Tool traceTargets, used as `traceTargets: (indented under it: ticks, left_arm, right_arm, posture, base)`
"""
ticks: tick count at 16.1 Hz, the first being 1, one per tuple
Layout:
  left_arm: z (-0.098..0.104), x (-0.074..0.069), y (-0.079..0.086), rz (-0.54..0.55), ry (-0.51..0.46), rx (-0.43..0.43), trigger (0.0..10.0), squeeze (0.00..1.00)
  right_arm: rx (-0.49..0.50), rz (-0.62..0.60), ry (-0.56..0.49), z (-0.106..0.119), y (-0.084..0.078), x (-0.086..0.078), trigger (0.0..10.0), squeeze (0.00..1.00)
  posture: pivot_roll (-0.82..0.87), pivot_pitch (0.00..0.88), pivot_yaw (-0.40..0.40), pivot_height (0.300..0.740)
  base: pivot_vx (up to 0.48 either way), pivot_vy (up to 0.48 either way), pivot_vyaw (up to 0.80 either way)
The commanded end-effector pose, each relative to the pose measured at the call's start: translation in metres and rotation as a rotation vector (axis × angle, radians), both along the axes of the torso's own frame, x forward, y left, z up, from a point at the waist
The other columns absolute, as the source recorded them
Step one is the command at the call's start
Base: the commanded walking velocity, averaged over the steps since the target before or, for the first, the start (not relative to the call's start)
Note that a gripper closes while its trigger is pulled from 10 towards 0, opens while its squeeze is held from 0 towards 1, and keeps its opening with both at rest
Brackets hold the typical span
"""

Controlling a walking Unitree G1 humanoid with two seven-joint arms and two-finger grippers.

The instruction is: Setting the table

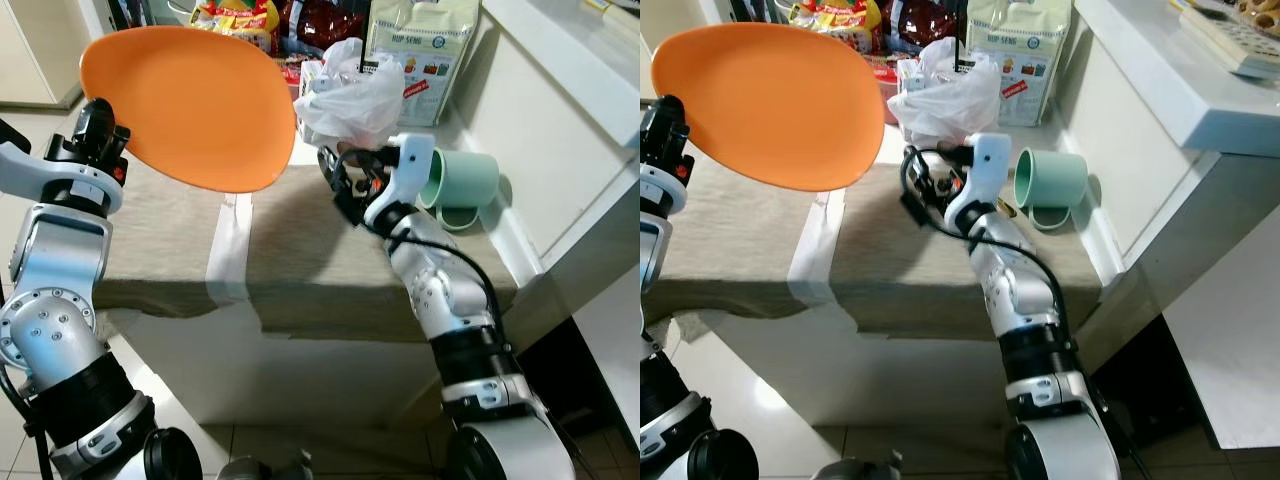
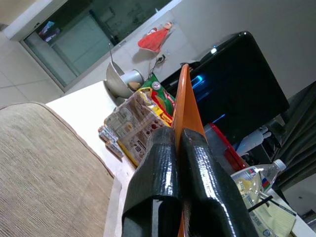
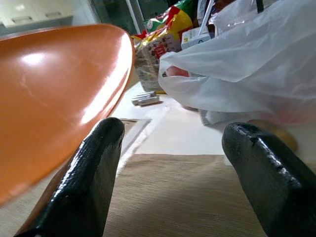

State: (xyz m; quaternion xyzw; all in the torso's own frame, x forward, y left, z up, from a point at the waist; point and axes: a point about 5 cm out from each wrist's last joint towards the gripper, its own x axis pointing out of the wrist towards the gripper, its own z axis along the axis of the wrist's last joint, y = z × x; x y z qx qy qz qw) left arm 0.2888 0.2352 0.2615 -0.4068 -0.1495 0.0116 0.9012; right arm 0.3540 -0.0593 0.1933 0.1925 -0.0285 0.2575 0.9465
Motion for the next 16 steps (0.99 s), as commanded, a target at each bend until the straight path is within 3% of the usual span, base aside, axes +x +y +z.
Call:
traceTargets:
  ticks: [1,4,6,11,16]
  left_arm:
    - [0.003,0.001,-0.003,-0.013,-0.018,-0.011,0.0,0.00]
    - [0.008,0.001,-0.008,-0.023,-0.034,-0.026,0.0,0.00]
    - [0.010,0.000,-0.012,-0.037,-0.040,-0.030,0.0,0.00]
    - [0.001,-0.001,-0.036,-0.123,-0.012,-0.043,0.0,0.00]
    - [0.001,-0.003,-0.047,-0.160,-0.010,-0.043,0.0,0.00]
  right_arm:
    - [0.056,0.020,0.011,0.009,-0.002,0.002,10.0,0.00]
    - [0.126,0.072,0.100,0.005,0.004,0.003,10.0,0.00]
    - [0.113,0.074,0.119,0.001,0.007,0.005,10.0,0.00]
    - [0.167,0.130,0.206,-0.003,0.019,0.010,10.0,0.00]
    - [0.103,0.117,0.202,-0.006,0.016,0.018,10.0,0.00]
  posture:
    - [0.03,0.014,-0.040,0.740]
    - [0.04,0.018,-0.042,0.740]
    - [0.04,0.020,-0.043,0.740]
    - [0.05,0.026,-0.043,0.740]
    - [0.05,0.033,-0.045,0.740]
  base:
    - [0.000,0.000,0.00]
    - [0.000,0.000,0.00]
    - [0.000,0.000,0.00]
    - [0.000,0.000,0.00]
    - [0.000,0.000,0.00]
